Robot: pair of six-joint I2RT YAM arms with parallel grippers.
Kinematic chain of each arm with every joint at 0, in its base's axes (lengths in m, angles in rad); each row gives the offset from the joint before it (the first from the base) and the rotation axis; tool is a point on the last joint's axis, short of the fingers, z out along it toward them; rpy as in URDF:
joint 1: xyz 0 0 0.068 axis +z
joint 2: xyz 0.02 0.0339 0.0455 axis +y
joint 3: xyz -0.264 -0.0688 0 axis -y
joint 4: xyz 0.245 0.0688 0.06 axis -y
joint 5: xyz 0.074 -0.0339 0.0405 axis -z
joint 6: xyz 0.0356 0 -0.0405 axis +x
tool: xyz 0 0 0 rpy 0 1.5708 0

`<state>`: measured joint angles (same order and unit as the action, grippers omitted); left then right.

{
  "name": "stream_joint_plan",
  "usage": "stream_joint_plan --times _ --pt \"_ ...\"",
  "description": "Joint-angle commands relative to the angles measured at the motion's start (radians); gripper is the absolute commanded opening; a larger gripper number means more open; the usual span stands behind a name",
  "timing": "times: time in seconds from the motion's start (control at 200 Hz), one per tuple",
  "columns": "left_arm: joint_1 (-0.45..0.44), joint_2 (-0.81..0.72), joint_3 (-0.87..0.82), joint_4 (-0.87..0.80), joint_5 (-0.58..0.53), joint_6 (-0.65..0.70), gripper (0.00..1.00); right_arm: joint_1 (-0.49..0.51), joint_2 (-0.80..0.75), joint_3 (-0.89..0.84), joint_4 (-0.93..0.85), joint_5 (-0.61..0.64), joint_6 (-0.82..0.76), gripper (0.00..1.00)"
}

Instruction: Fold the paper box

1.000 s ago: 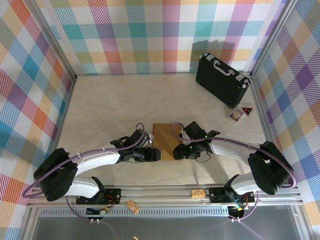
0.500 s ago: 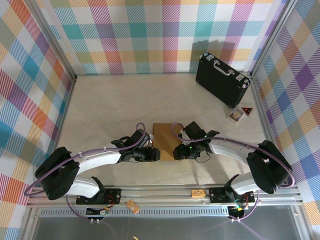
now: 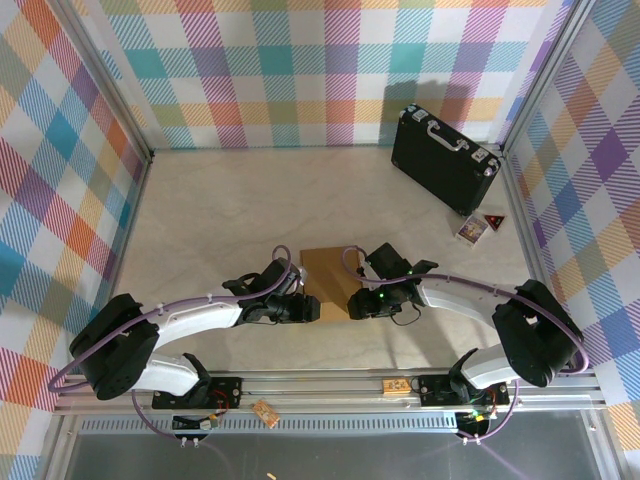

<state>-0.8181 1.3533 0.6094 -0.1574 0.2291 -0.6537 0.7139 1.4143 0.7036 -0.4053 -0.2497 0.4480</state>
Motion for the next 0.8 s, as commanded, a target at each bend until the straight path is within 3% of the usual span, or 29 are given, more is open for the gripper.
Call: stream_joint_plan --times 0.0,0.795 --pt "-0.016 -0.004 0.012 -0.021 -0.019 0.022 0.53 0.006 -0.035 0.012 -0.047 0.046 -0.030 0.51" --pt "-0.016 0.017 0.019 -0.038 -0.017 0.037 0.52 0.005 0.022 -0.011 0.041 0.063 -0.112 0.49"
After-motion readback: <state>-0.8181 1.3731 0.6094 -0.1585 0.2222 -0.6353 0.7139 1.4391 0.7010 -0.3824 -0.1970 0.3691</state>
